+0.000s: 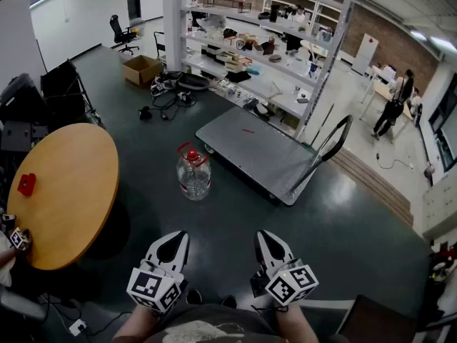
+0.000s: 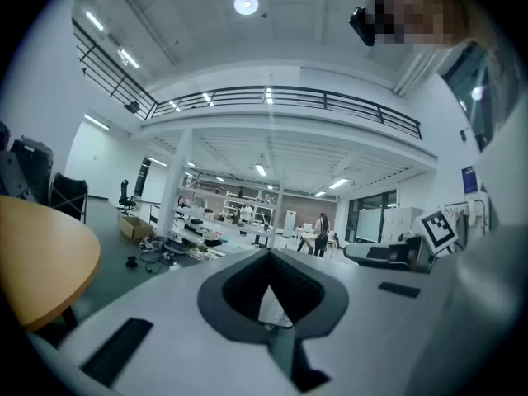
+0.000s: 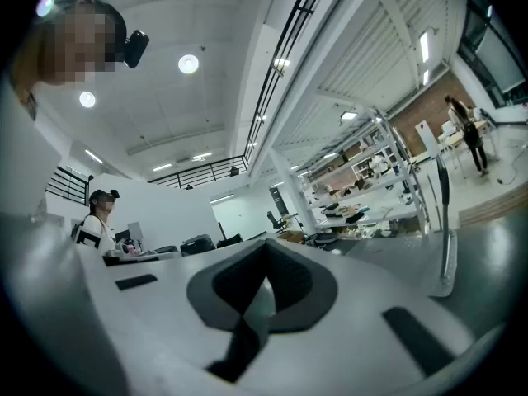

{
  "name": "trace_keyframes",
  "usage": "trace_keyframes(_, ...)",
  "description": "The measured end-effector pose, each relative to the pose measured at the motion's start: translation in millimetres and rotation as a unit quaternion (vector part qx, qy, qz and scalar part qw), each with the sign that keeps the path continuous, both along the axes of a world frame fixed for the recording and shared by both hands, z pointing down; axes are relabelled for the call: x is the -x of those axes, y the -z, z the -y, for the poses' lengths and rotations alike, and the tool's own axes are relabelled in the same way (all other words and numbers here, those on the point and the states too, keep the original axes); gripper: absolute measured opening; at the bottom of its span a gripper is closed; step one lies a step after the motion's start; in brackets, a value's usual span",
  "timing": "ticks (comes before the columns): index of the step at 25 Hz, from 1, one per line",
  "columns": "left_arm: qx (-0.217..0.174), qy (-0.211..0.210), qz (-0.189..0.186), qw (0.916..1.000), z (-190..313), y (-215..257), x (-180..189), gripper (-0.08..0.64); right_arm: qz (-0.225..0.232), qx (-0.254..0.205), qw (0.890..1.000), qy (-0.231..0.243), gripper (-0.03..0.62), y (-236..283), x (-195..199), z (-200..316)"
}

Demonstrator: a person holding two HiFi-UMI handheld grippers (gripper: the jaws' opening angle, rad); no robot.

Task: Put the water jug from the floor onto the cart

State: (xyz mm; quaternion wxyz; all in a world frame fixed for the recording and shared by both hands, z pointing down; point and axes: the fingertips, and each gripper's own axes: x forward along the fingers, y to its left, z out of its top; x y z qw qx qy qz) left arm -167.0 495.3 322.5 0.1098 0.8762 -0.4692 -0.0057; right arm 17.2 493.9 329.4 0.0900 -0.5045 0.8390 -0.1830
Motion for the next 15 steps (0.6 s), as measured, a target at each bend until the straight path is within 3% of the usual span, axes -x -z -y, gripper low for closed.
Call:
trace_keyframes(4,-0.021,0.001,0.026,0.9994,3.9,-1.9,0.4,0.002,0.007,-0.003,1.000,0.004,-0.011,-2.6,1.0,3.5)
trace_keyframes(15,0.008,-0.009,0.027,0.9996,-3.5,-18.9,-2.9,0.002,-0.018,0.005,1.000,0.003,-0.011,-14.4,-0.6,-0.5)
